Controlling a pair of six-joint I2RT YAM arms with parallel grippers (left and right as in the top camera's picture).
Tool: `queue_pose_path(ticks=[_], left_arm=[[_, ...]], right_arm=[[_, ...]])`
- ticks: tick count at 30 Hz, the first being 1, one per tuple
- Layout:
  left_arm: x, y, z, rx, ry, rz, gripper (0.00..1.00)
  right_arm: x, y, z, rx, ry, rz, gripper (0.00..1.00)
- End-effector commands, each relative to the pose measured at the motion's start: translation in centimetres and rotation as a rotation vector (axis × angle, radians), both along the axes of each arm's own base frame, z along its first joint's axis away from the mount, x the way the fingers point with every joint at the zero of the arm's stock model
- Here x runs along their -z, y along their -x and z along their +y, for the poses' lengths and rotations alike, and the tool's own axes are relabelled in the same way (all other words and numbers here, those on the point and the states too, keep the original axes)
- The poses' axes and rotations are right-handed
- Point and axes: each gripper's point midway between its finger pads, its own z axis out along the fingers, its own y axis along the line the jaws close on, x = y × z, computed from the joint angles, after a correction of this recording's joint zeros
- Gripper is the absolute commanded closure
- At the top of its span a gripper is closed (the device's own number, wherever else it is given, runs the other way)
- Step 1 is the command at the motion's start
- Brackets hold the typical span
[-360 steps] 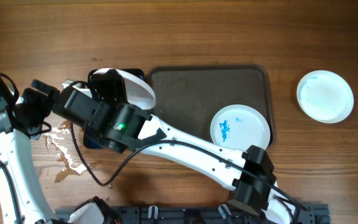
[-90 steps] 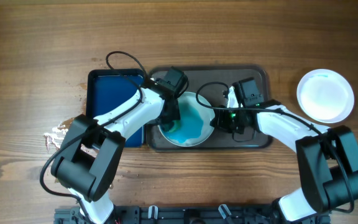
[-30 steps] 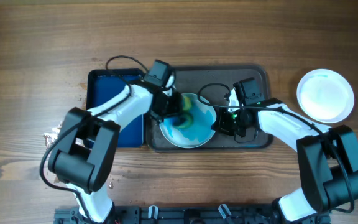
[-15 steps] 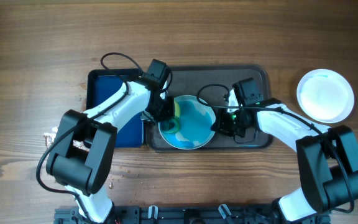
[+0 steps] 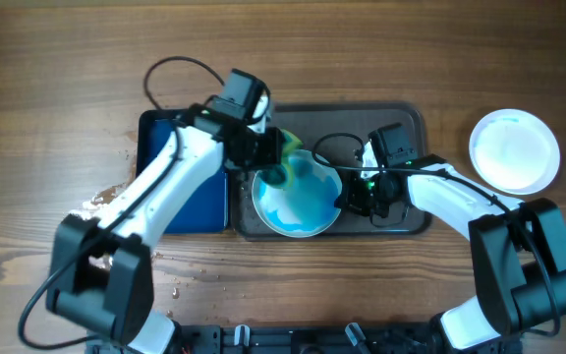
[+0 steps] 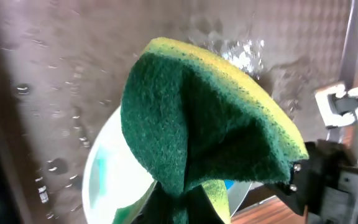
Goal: Clean dirty plates on tray and stack at the side
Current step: 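Return the sponge to the blue water tray with the left gripper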
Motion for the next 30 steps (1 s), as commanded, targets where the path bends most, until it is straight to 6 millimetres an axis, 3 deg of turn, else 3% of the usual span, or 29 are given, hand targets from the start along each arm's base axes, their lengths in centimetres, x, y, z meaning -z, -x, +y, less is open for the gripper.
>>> queue_pose_path(ticks=[1, 2, 4, 6, 9, 11, 18, 19, 20, 26, 30], left_arm=[[-0.3, -1.1, 6.0, -0.192, -0.137, 0.014, 0.96], [-0.1, -1.1, 7.7, -0.241, -0.18, 0.029, 0.96], [0.4, -1.3, 13.2, -0.368, -0.291, 0.055, 0.96], [0.6, -1.5, 17.0, -0.446, -0.324, 0.066, 0.96], [1.5, -1.6, 19.3, -0.474, -0.338, 0.093, 0.96], [4.1, -1.1, 20.3, -0.492, -0.349, 0.168, 0.96], [9.0, -0.2, 19.7, -0.458, -0.369, 0.308, 0.94], [9.3, -0.1, 19.8, -0.458, -0.371, 0.316, 0.76], [9.3, -0.1, 19.6, -0.457, -0.365, 0.318, 0.38], [8.9, -0.2, 18.4, -0.448, -0.293, 0.324, 0.02], [6.2, -0.8, 17.0, -0.43, -0.236, 0.253, 0.0]], right_arm=[[3.1, 2.3, -2.5, 0.003, 0.137, 0.075, 0.96], [3.1, 2.3, -2.5, -0.001, 0.138, 0.073, 0.95], [3.1, 2.3, -2.5, -0.003, 0.138, 0.073, 0.96], [3.1, 2.3, -2.5, -0.003, 0.138, 0.073, 0.96], [3.1, 2.3, -2.5, -0.004, 0.138, 0.072, 0.96], [3.1, 2.3, -2.5, -0.005, 0.138, 0.071, 0.96], [3.1, 2.3, -2.5, -0.006, 0.139, 0.073, 0.96], [3.1, 2.3, -2.5, -0.006, 0.139, 0.073, 0.96], [3.1, 2.3, -2.5, -0.006, 0.139, 0.073, 0.96], [3.1, 2.3, -2.5, -0.007, 0.139, 0.073, 0.96], [3.1, 2.3, -2.5, -0.006, 0.138, 0.07, 0.95]])
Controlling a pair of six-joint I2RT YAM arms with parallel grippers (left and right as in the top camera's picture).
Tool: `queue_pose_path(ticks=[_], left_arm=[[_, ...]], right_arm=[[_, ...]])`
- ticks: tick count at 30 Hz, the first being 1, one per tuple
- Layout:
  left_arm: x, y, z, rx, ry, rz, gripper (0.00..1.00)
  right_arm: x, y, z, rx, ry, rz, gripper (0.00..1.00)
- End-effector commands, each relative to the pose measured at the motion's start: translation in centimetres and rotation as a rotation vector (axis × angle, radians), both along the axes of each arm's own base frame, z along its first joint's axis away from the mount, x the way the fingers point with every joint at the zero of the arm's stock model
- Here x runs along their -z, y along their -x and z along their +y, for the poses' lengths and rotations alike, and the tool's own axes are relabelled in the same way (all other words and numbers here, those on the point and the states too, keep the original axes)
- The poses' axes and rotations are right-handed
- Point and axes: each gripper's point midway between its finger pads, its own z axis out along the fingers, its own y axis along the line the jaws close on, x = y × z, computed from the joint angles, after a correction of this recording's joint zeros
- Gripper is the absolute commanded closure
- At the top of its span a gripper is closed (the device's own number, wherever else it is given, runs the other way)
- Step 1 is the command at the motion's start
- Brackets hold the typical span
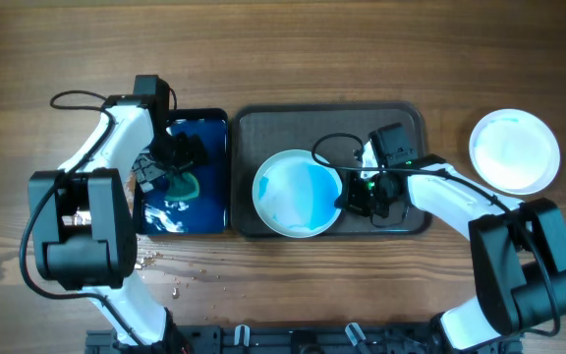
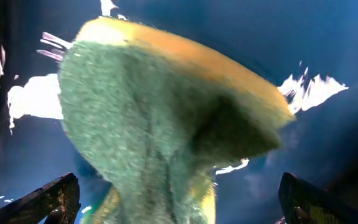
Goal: Clean dirty plates on tray and stack at the side
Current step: 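Return the sponge to the blue water tray with the left gripper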
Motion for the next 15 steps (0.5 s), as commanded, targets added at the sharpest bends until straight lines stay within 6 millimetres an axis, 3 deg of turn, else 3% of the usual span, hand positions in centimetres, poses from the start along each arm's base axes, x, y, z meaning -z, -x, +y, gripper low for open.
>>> queue_pose_path(ticks=[1, 7, 9, 10, 15], left_arm=[[-3.0, -0.6, -1.7, 0.032, 0.046, -0.091, 0.0], [-9.6, -1.2, -2.8, 0.076, 0.032, -0.294, 0.0], [-11.2, -1.1, -3.0, 0.086, 0.022, -0.342, 0.0], [-12.0, -1.0, -3.1, 0.091, 0.024, -0.364, 0.0], [-11.8, -0.8, -3.1, 0.09, 0.023, -0.351, 0.0]], right_arm=[[3.1, 2.2, -2.5, 0.004, 0.137, 0.074, 0.96], [2.7, 1.9, -2.4, -0.08, 0.138, 0.034, 0.95], [1.8, 1.3, -2.3, -0.115, 0.144, 0.017, 0.95], [0.2, 0.0, -2.7, -0.135, 0.187, -0.01, 0.95], [-4.4, -2.3, -4.1, -0.196, 0.311, -0.044, 0.95]])
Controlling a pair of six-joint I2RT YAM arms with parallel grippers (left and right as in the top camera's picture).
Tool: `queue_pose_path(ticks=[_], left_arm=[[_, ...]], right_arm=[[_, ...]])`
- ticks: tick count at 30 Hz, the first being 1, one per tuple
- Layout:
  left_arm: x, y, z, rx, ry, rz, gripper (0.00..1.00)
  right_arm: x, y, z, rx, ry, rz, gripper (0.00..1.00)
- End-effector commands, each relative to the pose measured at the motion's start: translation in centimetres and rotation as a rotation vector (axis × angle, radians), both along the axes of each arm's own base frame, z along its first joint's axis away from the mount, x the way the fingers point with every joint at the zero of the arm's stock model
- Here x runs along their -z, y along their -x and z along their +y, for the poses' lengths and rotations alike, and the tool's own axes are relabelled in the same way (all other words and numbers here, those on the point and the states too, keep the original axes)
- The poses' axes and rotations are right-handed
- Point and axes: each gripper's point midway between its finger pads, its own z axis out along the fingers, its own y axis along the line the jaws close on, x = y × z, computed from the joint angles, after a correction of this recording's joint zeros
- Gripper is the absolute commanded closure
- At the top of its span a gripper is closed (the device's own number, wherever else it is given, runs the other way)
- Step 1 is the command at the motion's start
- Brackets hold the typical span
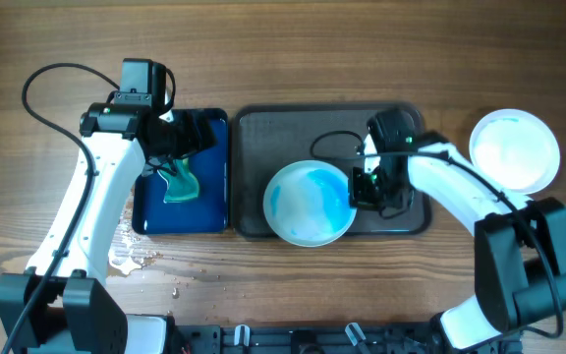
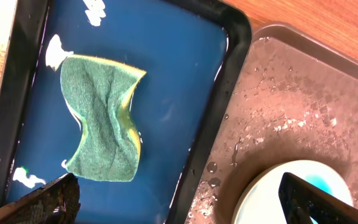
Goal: Clean dirty plates on tray and stack at the side
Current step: 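Return the sponge to the blue water tray with the left gripper, then lift the plate with the right gripper and tilt it over the water tray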
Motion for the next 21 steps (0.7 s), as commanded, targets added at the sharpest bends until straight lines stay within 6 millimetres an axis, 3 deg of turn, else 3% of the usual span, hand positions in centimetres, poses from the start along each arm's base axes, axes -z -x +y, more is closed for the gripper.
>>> queue_pose_path(ticks=[1, 4, 8, 11, 15, 18, 21], left_arm=[[-0.1, 0.1, 0.1, 0.003, -0.01, -0.007, 0.0], [-0.3, -0.6, 0.4, -0.005, -0.025, -0.037, 0.0], [-0.7, -1.9, 2.1, -0.053, -0.056, -0.088, 0.0], [-1.1, -2.9, 4.7, -0.157, -0.044, -0.12, 0.0], [-1.2, -2.9, 6.8, -0.214, -0.048, -0.123, 0.0], [-1.1, -2.8, 7.9, -0.242, -0.049, -0.121, 0.0], [-1.2, -2.8, 8.2, -0.25, -0.05, -0.123, 0.0]], right_arm=[[-2.9, -2.7, -1.8, -0.076, 0.135, -0.088, 0.95], [-5.1, -3.4, -2.2, -0.112, 0.168, -0.098, 0.95], [-6.6, -3.6, -2.2, -0.113, 0.175, -0.095, 0.95], [-6.8, -3.5, -1.5, -0.133, 0.172, -0.103, 0.95], [-7.0, -5.2, 0.2, -0.123, 0.151, -0.185, 0.95], [-7.3, -7.3, 0.5, -0.057, 0.19, -0.276, 0.95], [-8.0, -7.9, 0.9, -0.075, 0.212, -0.314, 0.95]])
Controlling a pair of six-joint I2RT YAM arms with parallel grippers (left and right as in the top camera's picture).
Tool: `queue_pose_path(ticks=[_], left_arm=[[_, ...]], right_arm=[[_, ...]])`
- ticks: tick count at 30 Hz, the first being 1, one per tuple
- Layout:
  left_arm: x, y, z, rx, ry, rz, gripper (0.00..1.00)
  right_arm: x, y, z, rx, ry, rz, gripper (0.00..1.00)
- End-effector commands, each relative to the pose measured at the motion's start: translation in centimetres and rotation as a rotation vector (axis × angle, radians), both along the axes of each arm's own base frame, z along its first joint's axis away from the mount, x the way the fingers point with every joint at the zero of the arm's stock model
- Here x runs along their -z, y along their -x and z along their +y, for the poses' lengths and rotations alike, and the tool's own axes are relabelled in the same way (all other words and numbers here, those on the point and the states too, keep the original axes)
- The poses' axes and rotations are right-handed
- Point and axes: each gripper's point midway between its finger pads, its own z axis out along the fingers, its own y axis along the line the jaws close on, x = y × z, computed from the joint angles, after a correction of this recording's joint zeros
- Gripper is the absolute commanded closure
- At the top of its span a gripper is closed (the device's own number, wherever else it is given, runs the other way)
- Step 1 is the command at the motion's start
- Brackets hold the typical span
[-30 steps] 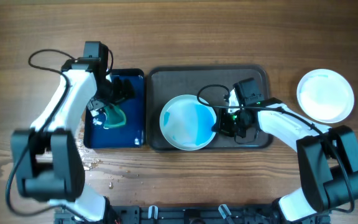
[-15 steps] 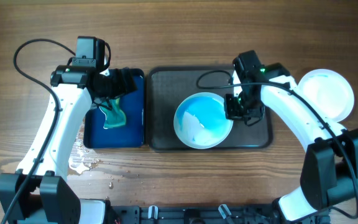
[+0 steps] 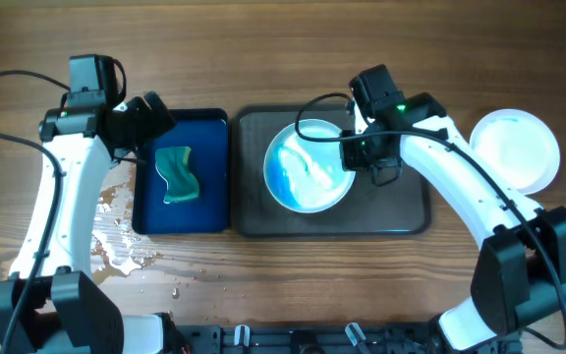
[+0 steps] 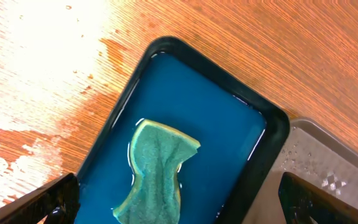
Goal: Clean dirty plates on tray and stack at the side
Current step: 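Lift the plate with the right gripper and tilt it over the water tray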
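Observation:
A white plate (image 3: 308,175) smeared with blue is over the grey tray (image 3: 406,218). My right gripper (image 3: 363,157) is shut on its right rim, and the plate looks raised or tilted. A green and yellow sponge (image 3: 177,175) (image 4: 157,169) lies curled in the water of the blue tray (image 3: 214,202) (image 4: 271,127). Above that tray's far left corner my left gripper (image 3: 157,120) (image 4: 180,208) stands open and empty, and the sponge shows between its fingertips (image 4: 50,200) in the left wrist view. A clean white plate (image 3: 515,149) sits alone at the right.
Water is spilled on the wooden table (image 3: 116,218) to the left of and in front of the blue tray. The blue tray and the grey tray stand edge to edge. Cables loop over both arms.
My left gripper, open, has moved back and to the left, farther from the sponge. My right gripper has carried the smeared plate from the grey tray's front toward its far side.
My left gripper first held the sponge against the plate in the grey tray while the right gripper held the rim. Then the sponge, still gripped, was in the blue tray. Then it lay loose there. Now the left gripper is clear and the plate has shifted.

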Motion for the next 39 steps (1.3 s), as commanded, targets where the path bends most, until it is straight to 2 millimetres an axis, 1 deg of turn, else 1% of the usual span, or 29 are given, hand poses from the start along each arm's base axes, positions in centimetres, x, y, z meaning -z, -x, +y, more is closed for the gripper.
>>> queue_pose_path(ticks=[1, 3, 5, 8, 10, 11, 12, 14, 16, 18, 20, 21, 23, 24, 27, 30, 31, 32, 33, 36, 39], left_arm=[[-0.3, -0.1, 0.6, -0.024, -0.009, -0.014, 0.0], [-0.4, -0.4, 0.6, -0.025, -0.01, -0.026, 0.0], [-0.6, -0.7, 0.7, -0.025, -0.012, -0.043, 0.0], [-0.8, -1.1, 0.7, -0.025, -0.013, -0.058, 0.0], [-0.8, -1.1, 0.7, -0.026, -0.013, -0.059, 0.0], [-0.8, -1.1, 0.9, -0.031, -0.013, -0.058, 0.0], [-0.8, -1.0, 1.2, -0.05, -0.008, -0.057, 0.0], [-0.7, -0.7, 2.7, -0.135, 0.023, -0.054, 0.0], [-0.7, -0.5, 3.6, -0.164, 0.061, -0.057, 0.0], [-0.7, -0.1, 5.0, -0.204, 0.109, -0.056, 0.0], [-0.5, 0.9, 6.7, -0.256, 0.116, -0.038, 0.0], [-0.4, 1.2, 7.2, -0.272, 0.118, -0.032, 0.0], [-0.3, 1.7, 8.4, -0.307, 0.119, -0.026, 0.0], [-0.3, 1.9, 8.8, -0.319, 0.12, -0.023, 0.0], [-0.1, 2.5, 9.3, -0.338, 0.123, -0.009, 0.0], [-0.1, 2.5, 9.3, -0.339, 0.124, -0.006, 0.0], [-0.1, 2.5, 9.3, -0.339, 0.124, -0.007, 0.0], [-0.1, 2.5, 9.3, -0.339, 0.124, -0.007, 0.0], [-0.1, 2.5, 9.3, -0.338, 0.124, -0.006, 0.0], [0.0, 2.5, 9.3, -0.338, 0.124, -0.005, 0.0], [0.0, 2.5, 9.3, -0.339, 0.124, -0.005, 0.0]], right_arm=[[-2.0, -1.0, 0.5, -0.005, 0.034, -0.056, 0.96], [-3.2, -0.5, 0.9, -0.031, 0.042, -0.041, 0.95], [-5.3, 0.3, 1.5, -0.085, 0.059, -0.021, 0.95], [-7.7, 0.8, 3.0, -0.15, 0.065, -0.022, 0.95], [-8.4, 1.1, 4.3, -0.18, 0.054, -0.016, 0.95], [-8.4, 1.3, 5.5, -0.205, 0.034, -0.003, 0.95], [-8.2, 1.4, 6.2, -0.221, 0.025, 0.007, 0.95], [-6.9, 1.5, 7.9, -0.255, 0.027, 0.04, 0.96], [-5.5, 1.4, 9.2, -0.283, 0.04, 0.064, 0.95], [-4.2, 0.8, 11.3, -0.317, 0.048, 0.076, 0.95], [-4.1, 0.0, 13.3, -0.342, 0.039, 0.058, 0.95], [-4.3, -0.4, 14.0, -0.35, 0.032, 0.044, 0.95], [-5.5, -1.3, 15.9, -0.364, -0.001, -0.015, 0.95], [-5.9, -1.6, 16.4, -0.365, -0.011, -0.038, 0.95], [-7.1, -3.3, 16.9, -0.329, 0.023, -0.145, 0.95], [-7.8, -4.3, 17.9, -0.331, 0.059, -0.241, 0.96], [-8.1, -4.6, 18.1, -0.33, 0.09, -0.284, 0.95], [-8.8, -5.0, 18.7, -0.331, 0.169, -0.38, 0.95], [-9.3, -4.8, 19.4, -0.344, 0.206, -0.432, 0.95], [-10.1, -4.6, 20.2, -0.358, 0.261, -0.501, 0.95], [-11.2, -4.4, 21.1, -0.406, 0.342, -0.597, 0.95]])
